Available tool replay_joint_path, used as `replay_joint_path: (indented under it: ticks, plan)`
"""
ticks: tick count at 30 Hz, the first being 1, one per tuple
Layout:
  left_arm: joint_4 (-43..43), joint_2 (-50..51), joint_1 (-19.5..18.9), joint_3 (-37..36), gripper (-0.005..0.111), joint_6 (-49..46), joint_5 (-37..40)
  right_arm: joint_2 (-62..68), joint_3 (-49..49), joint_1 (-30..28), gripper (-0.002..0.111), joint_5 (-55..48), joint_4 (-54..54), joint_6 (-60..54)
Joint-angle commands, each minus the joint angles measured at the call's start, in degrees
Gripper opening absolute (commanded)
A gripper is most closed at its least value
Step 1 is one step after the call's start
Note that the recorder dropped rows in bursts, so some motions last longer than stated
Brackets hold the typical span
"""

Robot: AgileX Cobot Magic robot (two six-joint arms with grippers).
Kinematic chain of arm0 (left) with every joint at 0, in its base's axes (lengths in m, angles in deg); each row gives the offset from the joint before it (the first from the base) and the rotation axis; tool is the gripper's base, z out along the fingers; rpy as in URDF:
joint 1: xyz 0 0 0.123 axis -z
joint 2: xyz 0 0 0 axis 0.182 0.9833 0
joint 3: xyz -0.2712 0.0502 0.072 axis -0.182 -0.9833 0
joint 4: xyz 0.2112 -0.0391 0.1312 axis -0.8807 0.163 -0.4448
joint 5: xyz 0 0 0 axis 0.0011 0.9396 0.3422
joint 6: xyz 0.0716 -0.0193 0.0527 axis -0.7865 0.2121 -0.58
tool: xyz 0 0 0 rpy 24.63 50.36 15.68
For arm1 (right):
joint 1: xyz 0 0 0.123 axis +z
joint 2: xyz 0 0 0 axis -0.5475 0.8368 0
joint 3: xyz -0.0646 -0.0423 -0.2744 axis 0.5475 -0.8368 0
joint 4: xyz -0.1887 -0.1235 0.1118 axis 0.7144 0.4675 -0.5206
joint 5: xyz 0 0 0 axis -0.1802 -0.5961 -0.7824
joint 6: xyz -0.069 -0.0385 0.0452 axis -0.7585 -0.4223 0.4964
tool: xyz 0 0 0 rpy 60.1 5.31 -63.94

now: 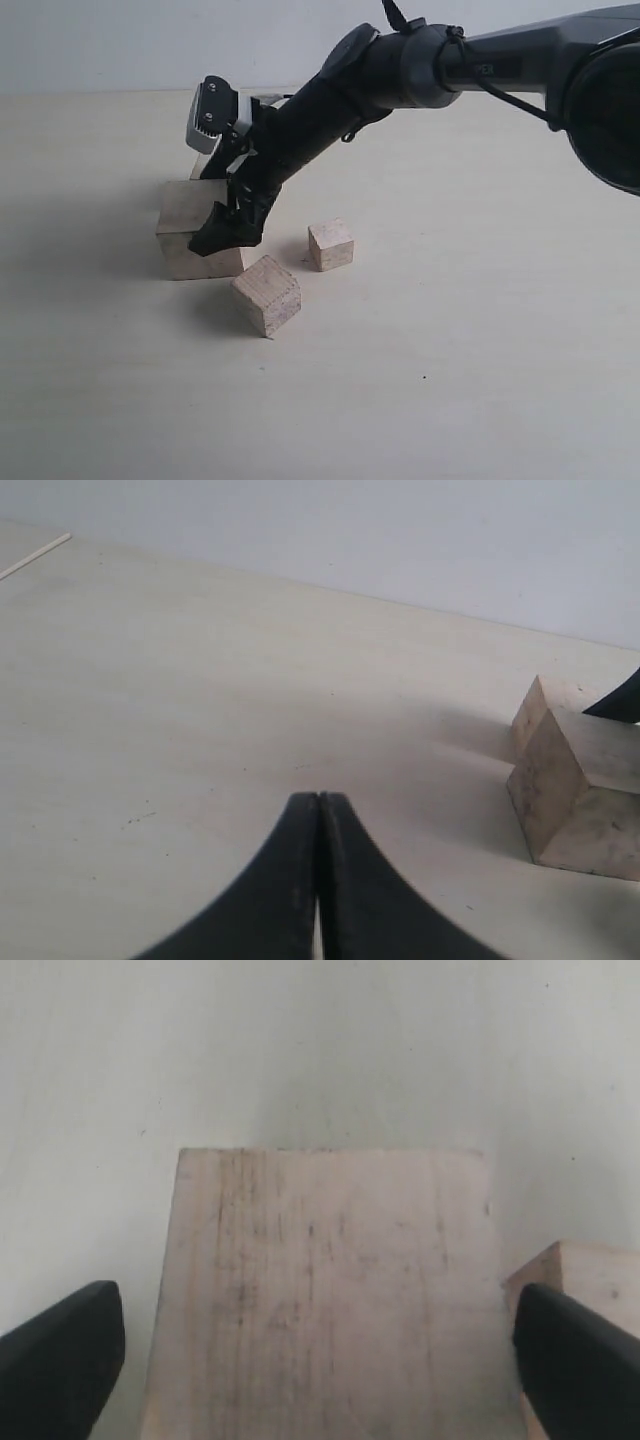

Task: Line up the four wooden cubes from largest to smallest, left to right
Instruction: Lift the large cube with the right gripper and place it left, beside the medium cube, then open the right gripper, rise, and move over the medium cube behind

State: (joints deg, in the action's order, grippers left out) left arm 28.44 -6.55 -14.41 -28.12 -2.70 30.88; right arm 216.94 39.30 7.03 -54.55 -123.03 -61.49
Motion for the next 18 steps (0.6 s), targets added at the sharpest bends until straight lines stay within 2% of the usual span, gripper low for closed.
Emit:
replay_joint_path:
  ticks: [1, 8, 16, 18]
  plan:
    - [-0.21, -0.30, -0.04, -0.14, 0.000, -0.02, -0.40, -2.95, 0.05, -0.21, 0.104, -0.50, -0.09, 0.64]
    - [-0.21, -0.30, -0.04, -0.14, 0.000, -0.02, -0.40, -7.72, 0.05, -0.21, 0.104, 2.31, -0.09, 6.55]
    - [-0.21, -0.30, -0.04, -0.14, 0.000, -0.02, -0.40, -10.48, 0.05, -0.21, 0.104, 28.22, 0.14, 30.64]
    - [-0.21, -0.30, -0.04, -0.14, 0.000, -0.02, -0.40, -10.32, 0.16, -0.21, 0.104, 31.68, 0.14, 36.32]
